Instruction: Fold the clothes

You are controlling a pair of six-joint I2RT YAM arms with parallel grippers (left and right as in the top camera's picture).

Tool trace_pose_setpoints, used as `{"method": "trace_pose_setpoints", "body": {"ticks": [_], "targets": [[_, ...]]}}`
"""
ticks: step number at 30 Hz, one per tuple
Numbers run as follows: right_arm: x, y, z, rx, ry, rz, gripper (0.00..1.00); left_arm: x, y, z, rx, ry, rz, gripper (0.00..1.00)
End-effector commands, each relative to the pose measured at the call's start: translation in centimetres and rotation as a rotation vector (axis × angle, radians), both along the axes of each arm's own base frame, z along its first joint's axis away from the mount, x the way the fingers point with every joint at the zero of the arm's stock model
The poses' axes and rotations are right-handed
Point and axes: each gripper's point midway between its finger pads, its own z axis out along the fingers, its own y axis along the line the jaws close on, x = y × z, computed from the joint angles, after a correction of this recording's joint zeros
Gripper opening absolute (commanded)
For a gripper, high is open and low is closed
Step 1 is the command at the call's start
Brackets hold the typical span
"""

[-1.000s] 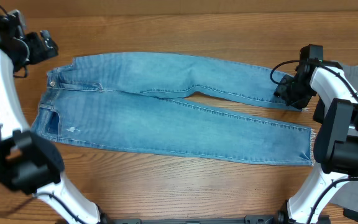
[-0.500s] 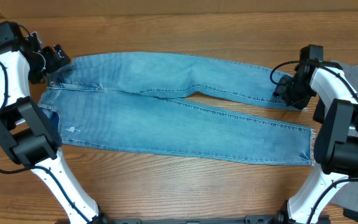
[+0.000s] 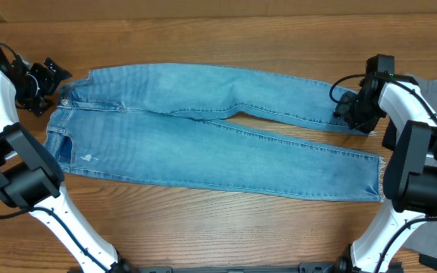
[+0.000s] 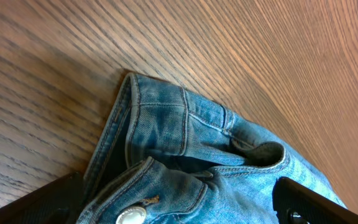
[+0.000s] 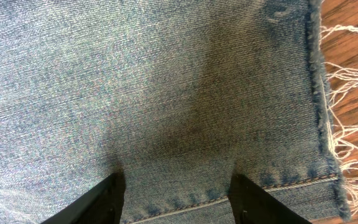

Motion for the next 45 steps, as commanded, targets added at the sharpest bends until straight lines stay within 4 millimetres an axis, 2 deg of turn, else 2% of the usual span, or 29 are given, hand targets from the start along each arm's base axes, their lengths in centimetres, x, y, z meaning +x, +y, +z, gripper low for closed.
{"method": "trace_pose_setpoints", "body": {"ticks": [1, 5, 8, 12, 16, 23, 30, 36, 39, 42, 45], "targets": [[-3.3, -1.0, -3.0, -0.028, 0.129, -0.020, 0.59, 0.4, -0.7, -0.9, -0.023, 0.019, 0.030, 1.00], [-3.4, -1.0, -3.0, -0.028, 0.130, -0.020, 0.59, 1.2, -0.9, -1.0, 0.010, 0.005, 0.021, 1.00], [-3.4, -1.0, -3.0, -0.028, 0.129, -0.020, 0.59, 1.1, -0.4, -1.5, 0.084, 0.039, 0.033, 1.00], [-3.5, -1.5, -3.0, -0.054, 0.136, -0.022, 0.59, 2.0, 0.1, -1.2, 0.108, 0.006, 0.047, 1.00], [-3.5, -1.6, -3.0, -0.061, 0.135, -0.022, 0.59, 1.8, 1.1, -1.3, 0.148, 0.017, 0.068, 1.00], [-3.4, -1.6, -3.0, -0.062, 0.133, -0.023, 0.59, 1.8, 1.3, -3.2, 0.168, 0.042, 0.049, 1.00], [-3.4, -1.6, -3.0, -0.062, 0.133, -0.022, 0.59, 2.2, 1.0, -4.1, 0.161, 0.043, 0.042, 0.97], [-3.4, -1.6, -3.0, -0.062, 0.133, -0.023, 0.59, 3.5, 0.2, -3.5, 0.119, -0.026, 0.022, 0.74], [-3.4, -1.6, -3.0, -0.062, 0.133, -0.022, 0.59, 4.1, -0.2, -3.1, 0.094, -0.061, 0.008, 0.57], [-3.4, -1.6, -3.0, -0.062, 0.133, -0.023, 0.59, 4.2, -0.2, -3.0, 0.093, -0.065, 0.007, 0.50], [-3.4, -1.6, -3.0, -0.062, 0.132, -0.023, 0.59, 4.2, -0.2, -3.0, 0.093, -0.065, 0.007, 0.50]]}}
